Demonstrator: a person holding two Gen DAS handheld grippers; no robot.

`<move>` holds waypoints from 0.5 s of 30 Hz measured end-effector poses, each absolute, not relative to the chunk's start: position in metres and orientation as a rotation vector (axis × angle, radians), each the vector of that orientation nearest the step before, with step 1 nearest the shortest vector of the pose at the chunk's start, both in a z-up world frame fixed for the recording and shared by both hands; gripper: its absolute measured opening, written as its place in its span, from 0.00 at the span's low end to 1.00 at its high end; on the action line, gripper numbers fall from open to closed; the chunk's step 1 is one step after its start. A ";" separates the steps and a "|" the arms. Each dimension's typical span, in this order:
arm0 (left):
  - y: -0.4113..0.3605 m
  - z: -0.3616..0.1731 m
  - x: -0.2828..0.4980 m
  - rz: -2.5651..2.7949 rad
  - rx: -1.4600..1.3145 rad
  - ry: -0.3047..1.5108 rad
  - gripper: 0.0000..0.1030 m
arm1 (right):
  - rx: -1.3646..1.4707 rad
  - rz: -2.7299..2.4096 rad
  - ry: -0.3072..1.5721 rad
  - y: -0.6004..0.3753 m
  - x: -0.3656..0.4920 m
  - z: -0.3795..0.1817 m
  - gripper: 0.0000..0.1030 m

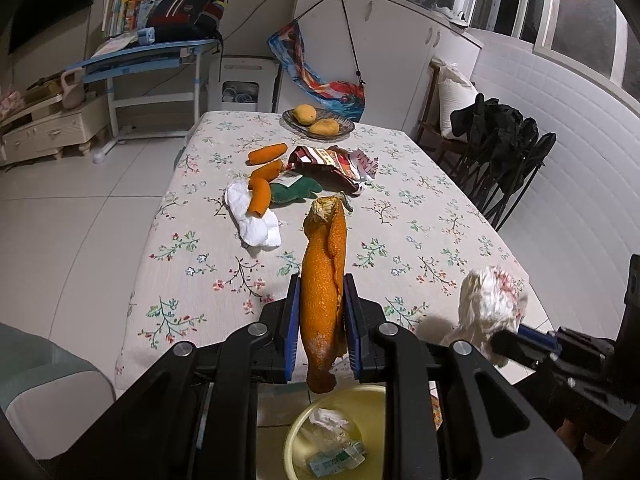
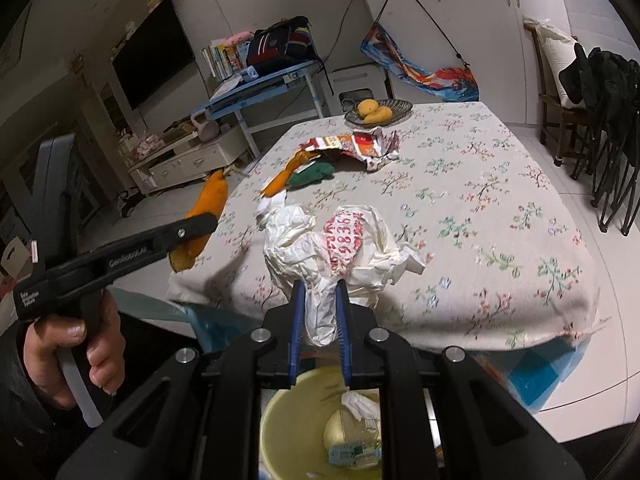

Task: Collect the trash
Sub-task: 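Carry the white bag to the yellow bin and open the right gripper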

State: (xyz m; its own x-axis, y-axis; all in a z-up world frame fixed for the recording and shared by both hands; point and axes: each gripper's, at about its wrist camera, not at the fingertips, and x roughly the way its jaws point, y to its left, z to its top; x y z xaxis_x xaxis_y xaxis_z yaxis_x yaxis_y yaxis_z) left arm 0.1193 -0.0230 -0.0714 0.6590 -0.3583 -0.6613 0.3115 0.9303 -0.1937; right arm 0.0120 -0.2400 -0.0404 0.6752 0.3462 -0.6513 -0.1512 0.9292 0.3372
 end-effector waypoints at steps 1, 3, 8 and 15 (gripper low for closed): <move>-0.023 -0.071 0.119 -0.380 -0.066 0.762 0.19 | 0.263 0.286 0.785 -0.238 0.009 -0.041 0.16; -0.022 -0.071 0.116 -0.380 -0.068 0.761 0.19 | 0.258 0.292 0.792 -0.235 0.005 -0.042 0.16; -0.020 -0.071 0.111 -0.380 -0.074 0.760 0.19 | 0.251 0.300 0.812 -0.229 -0.005 -0.045 0.16; -0.020 -0.073 0.108 -0.384 -0.073 0.759 0.19 | 0.223 0.342 0.946 -0.216 -0.011 -0.066 0.16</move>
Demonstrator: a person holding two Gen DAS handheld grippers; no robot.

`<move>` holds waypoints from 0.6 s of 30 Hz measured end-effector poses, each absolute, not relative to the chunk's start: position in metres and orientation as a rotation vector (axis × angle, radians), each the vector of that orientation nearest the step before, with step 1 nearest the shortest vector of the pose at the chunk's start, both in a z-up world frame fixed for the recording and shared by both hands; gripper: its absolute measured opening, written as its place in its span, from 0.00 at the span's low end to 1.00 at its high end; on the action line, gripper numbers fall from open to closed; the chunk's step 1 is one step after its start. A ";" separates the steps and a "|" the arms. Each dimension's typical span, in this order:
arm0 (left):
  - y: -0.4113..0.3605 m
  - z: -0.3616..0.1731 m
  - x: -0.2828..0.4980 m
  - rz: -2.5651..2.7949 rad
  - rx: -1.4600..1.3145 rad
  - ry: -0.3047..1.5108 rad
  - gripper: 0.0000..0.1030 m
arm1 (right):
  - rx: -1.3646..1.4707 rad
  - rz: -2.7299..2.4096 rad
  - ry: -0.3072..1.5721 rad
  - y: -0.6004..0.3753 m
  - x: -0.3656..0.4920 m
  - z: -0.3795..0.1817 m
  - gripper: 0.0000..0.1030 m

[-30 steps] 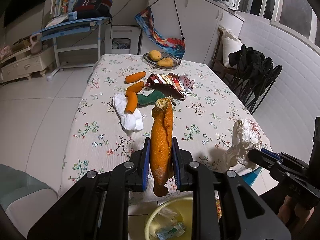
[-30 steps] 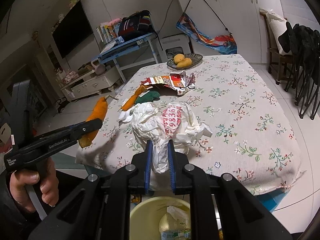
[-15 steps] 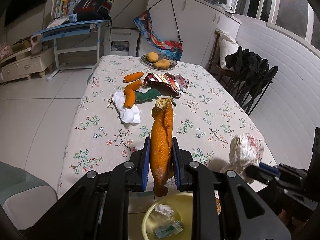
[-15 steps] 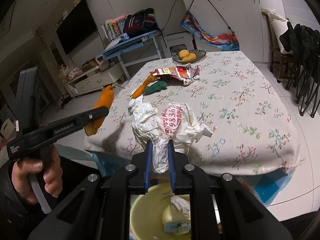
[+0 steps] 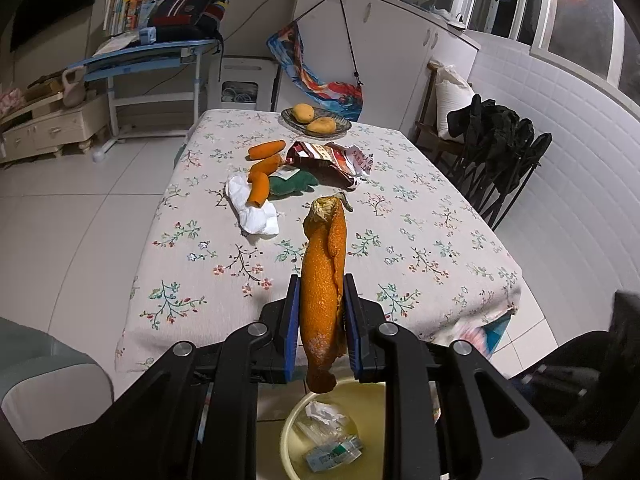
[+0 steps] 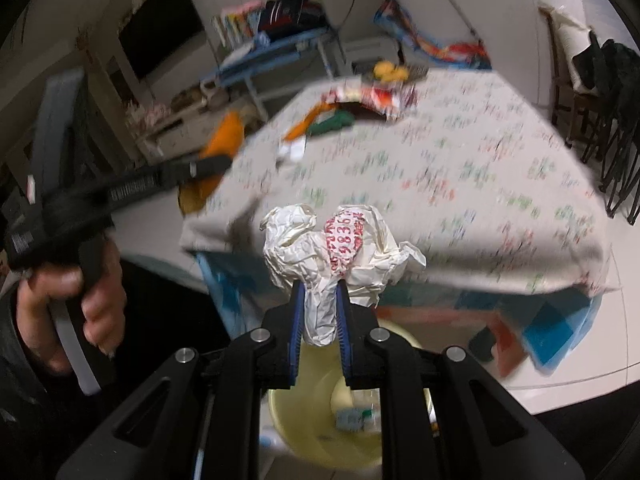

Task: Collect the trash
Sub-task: 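Carry the white bag to the yellow bin and open the right gripper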

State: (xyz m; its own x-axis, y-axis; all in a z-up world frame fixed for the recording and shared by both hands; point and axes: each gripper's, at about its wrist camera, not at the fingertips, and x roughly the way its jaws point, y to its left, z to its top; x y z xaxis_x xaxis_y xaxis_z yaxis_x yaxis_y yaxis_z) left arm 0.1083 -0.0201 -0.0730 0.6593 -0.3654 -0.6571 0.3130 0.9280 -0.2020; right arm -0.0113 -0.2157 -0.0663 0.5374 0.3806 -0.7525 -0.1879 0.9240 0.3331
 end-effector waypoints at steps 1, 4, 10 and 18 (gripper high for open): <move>-0.021 -0.073 0.106 -0.385 -0.073 0.759 0.19 | 0.212 0.340 0.967 -0.213 -0.012 -0.070 0.16; -0.021 -0.073 0.104 -0.388 -0.071 0.758 0.19 | 0.189 0.347 1.057 -0.205 -0.011 -0.088 0.16; -0.022 -0.074 0.102 -0.389 -0.071 0.758 0.19 | 0.169 0.364 1.168 -0.197 -0.010 -0.109 0.18; -0.022 -0.074 0.102 -0.390 -0.070 0.758 0.19 | 0.128 0.365 1.222 -0.191 -0.013 -0.119 0.34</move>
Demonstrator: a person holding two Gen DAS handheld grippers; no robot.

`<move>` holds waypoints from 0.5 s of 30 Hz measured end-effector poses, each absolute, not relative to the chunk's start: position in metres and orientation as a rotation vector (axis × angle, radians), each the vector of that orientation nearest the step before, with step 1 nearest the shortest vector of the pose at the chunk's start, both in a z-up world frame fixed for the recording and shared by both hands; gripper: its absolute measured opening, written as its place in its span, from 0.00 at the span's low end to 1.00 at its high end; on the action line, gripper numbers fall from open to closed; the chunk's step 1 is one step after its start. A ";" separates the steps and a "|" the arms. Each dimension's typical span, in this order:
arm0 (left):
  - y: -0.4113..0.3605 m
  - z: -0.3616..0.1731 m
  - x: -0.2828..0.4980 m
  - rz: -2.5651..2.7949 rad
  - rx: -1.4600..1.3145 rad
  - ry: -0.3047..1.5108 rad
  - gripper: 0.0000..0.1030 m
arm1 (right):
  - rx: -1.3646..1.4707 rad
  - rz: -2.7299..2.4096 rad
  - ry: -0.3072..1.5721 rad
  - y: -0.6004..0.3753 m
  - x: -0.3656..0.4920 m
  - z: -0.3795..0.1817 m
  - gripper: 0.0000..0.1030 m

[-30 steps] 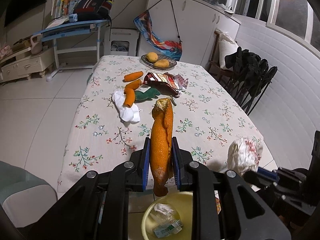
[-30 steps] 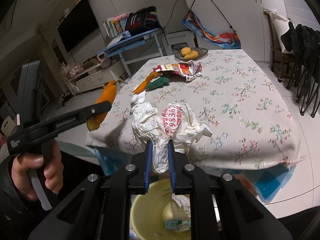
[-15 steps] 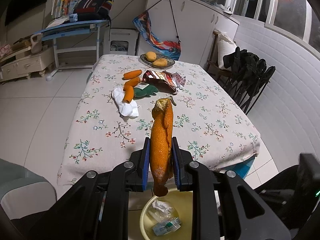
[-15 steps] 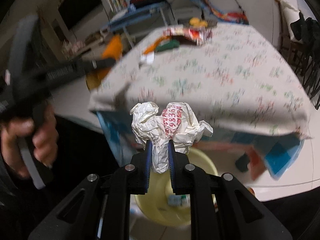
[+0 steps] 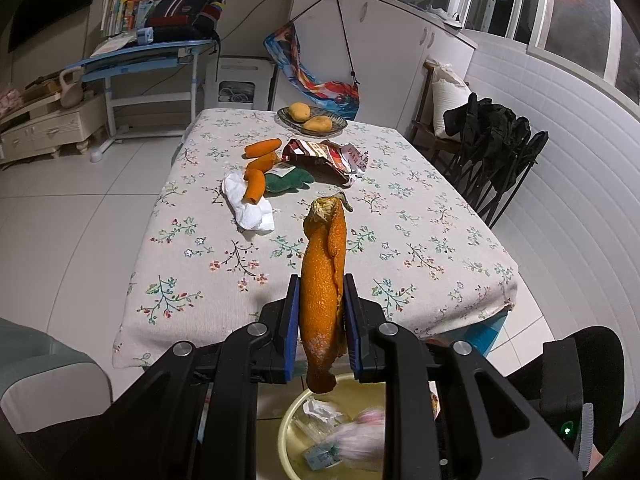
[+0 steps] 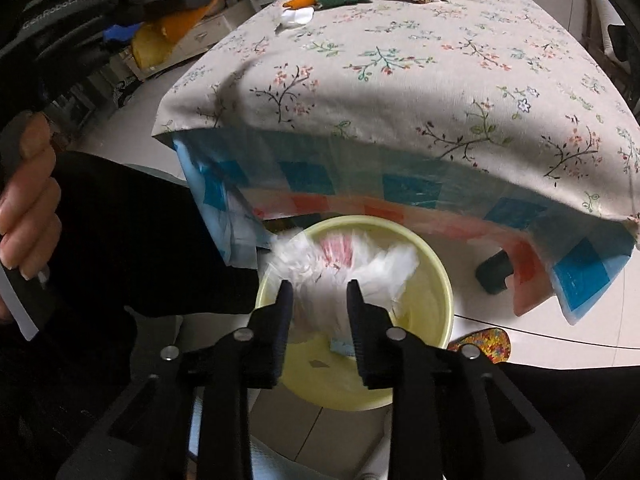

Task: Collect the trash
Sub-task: 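Carry the white bag to the yellow bin and open the right gripper, then carry the orange peel over the yellow bin and open the left gripper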

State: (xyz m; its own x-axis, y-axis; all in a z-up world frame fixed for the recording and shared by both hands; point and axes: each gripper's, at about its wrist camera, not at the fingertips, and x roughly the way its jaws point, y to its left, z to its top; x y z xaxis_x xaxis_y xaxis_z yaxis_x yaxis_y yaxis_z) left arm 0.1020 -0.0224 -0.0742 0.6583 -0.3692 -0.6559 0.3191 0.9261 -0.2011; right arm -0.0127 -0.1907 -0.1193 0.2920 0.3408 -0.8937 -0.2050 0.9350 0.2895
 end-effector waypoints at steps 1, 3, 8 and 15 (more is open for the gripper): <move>-0.023 -0.074 0.101 -0.390 -0.070 0.757 0.19 | 0.130 0.365 1.222 -0.192 -0.012 -0.119 0.35; -0.023 -0.075 0.101 -0.392 -0.071 0.758 0.19 | 0.134 0.360 1.220 -0.193 -0.012 -0.119 0.37; -0.028 -0.076 0.096 -0.402 -0.065 0.761 0.19 | 0.173 0.329 1.165 -0.201 -0.009 -0.110 0.44; -0.034 -0.082 0.084 -0.445 -0.036 0.789 0.19 | 0.251 0.256 0.991 -0.224 -0.011 -0.079 0.55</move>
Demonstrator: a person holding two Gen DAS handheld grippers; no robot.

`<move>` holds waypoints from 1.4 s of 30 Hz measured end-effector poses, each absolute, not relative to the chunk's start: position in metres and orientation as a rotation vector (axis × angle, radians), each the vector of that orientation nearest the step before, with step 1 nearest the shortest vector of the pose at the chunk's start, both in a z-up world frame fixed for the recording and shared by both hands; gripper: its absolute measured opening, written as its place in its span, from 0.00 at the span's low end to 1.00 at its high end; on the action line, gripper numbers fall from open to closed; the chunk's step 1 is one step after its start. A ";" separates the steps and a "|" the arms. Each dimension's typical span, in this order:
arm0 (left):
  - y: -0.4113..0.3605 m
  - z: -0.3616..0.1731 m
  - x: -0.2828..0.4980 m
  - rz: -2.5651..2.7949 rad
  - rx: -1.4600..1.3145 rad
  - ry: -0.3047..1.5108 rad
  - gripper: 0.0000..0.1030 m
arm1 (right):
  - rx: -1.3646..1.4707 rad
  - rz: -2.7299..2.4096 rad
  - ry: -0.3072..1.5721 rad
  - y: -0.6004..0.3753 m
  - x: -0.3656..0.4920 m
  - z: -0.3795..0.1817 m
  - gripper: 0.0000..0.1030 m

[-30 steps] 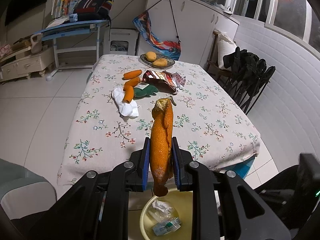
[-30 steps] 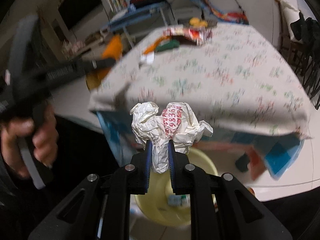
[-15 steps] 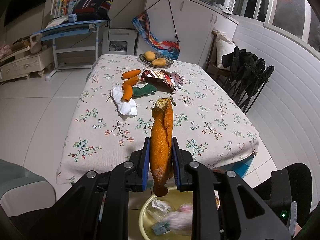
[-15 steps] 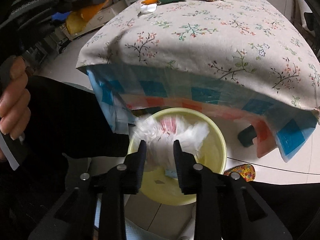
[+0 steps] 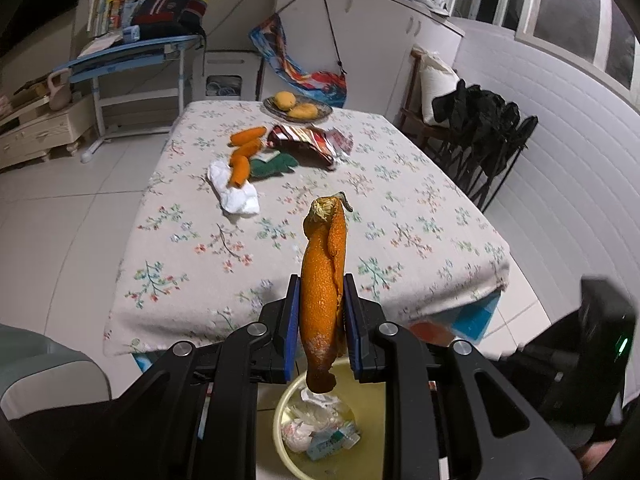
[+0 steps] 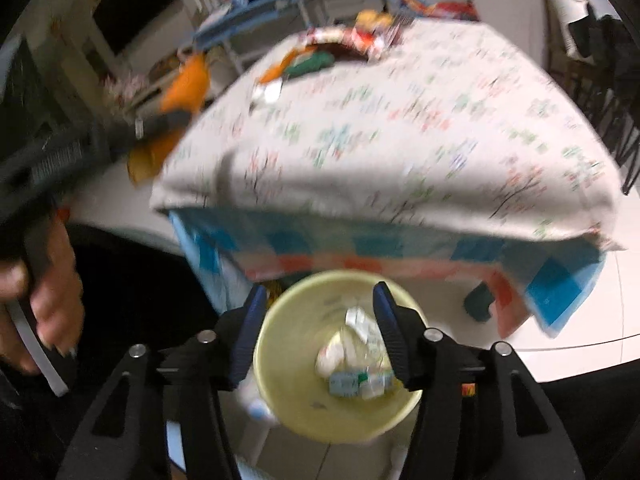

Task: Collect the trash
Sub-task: 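Carry the orange peel over the yellow bin and open the left gripper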

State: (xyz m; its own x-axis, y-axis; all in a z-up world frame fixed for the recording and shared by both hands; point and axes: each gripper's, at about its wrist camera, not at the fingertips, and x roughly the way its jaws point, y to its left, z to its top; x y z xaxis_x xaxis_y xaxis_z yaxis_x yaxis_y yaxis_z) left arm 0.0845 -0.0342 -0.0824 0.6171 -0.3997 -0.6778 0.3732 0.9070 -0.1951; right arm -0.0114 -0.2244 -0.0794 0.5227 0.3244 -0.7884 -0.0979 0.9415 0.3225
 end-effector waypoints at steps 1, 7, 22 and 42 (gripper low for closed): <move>-0.034 -0.084 0.083 -0.452 -0.034 0.795 0.19 | 0.261 0.242 0.965 -0.228 -0.012 -0.075 0.56; -0.042 -0.094 0.070 -0.495 0.002 0.841 0.19 | 0.299 0.172 0.856 -0.244 -0.016 -0.058 0.59; -0.072 -0.129 0.034 -0.592 0.144 0.967 0.19 | 0.344 0.123 0.801 -0.257 -0.015 -0.055 0.63; -0.082 -0.135 0.029 -0.556 0.210 0.955 0.49 | 0.349 0.114 0.796 -0.263 -0.018 -0.057 0.66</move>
